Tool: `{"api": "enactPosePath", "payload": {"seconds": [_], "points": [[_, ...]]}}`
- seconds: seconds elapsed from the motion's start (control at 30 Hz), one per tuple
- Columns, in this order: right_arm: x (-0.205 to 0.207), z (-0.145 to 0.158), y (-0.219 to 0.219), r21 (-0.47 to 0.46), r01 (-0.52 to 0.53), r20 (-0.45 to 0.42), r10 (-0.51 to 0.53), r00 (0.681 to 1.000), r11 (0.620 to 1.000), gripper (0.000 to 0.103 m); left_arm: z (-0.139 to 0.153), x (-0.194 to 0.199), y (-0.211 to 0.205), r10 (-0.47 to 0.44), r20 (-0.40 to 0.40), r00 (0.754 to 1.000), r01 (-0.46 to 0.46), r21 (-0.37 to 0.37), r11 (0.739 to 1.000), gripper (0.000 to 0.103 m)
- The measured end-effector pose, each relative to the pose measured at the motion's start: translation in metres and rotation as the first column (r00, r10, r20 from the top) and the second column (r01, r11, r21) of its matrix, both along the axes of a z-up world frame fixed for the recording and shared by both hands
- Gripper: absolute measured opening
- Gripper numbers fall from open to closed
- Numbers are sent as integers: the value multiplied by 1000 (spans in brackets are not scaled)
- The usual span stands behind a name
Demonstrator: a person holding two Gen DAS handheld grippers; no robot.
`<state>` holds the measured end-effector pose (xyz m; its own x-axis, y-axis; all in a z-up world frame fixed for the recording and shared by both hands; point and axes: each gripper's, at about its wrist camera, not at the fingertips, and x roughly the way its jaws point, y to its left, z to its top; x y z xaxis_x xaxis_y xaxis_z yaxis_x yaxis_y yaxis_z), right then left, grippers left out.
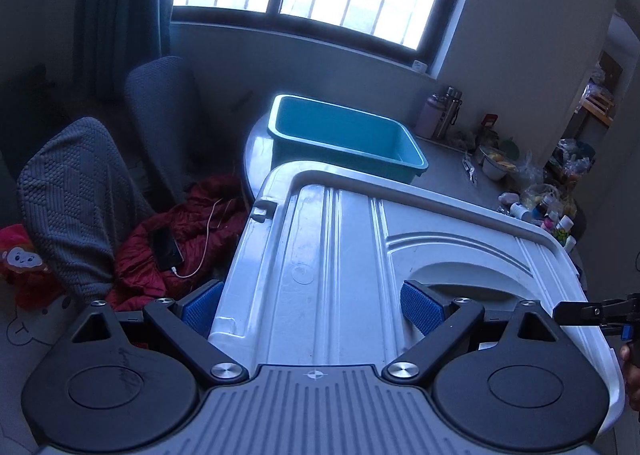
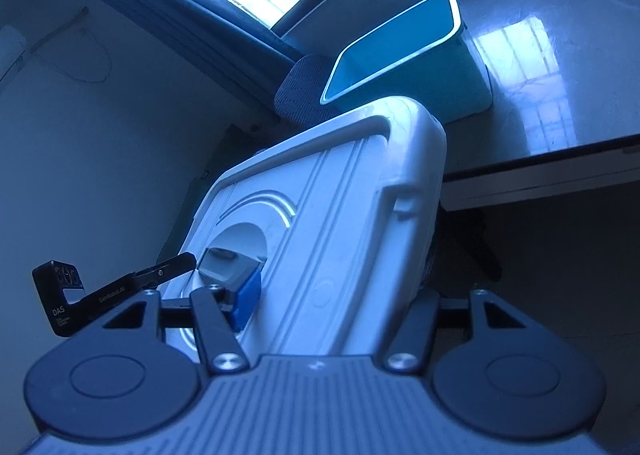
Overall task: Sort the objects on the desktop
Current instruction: 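Bring the held white lid over the teal bin's opening with both grippers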
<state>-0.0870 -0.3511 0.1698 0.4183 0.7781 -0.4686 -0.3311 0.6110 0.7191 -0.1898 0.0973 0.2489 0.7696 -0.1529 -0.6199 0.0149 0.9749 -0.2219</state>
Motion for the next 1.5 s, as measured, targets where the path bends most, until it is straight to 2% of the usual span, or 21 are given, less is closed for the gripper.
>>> {"api": "enactPosePath", "payload": {"seconds": [0.47, 0.83, 1.17, 1.5], "points": [[5, 2, 0, -4, -43, 2, 43, 999, 999, 59, -9, -16, -3, 53, 3, 999, -53, -7, 999, 94], [25, -2, 5, 4, -85, -6, 85, 996, 996, 59, -5, -9, -8, 95, -11, 995, -95, 3, 995, 94], [51, -1, 12, -5, -115, -14, 115, 993, 993, 59, -9, 13, -4, 127, -25, 992, -128, -10, 992, 94], [88, 3, 23, -8, -135, -11, 135, 991, 991, 59, -9, 54, 9, 145, -29, 989, -146, -20, 989, 94]]}}
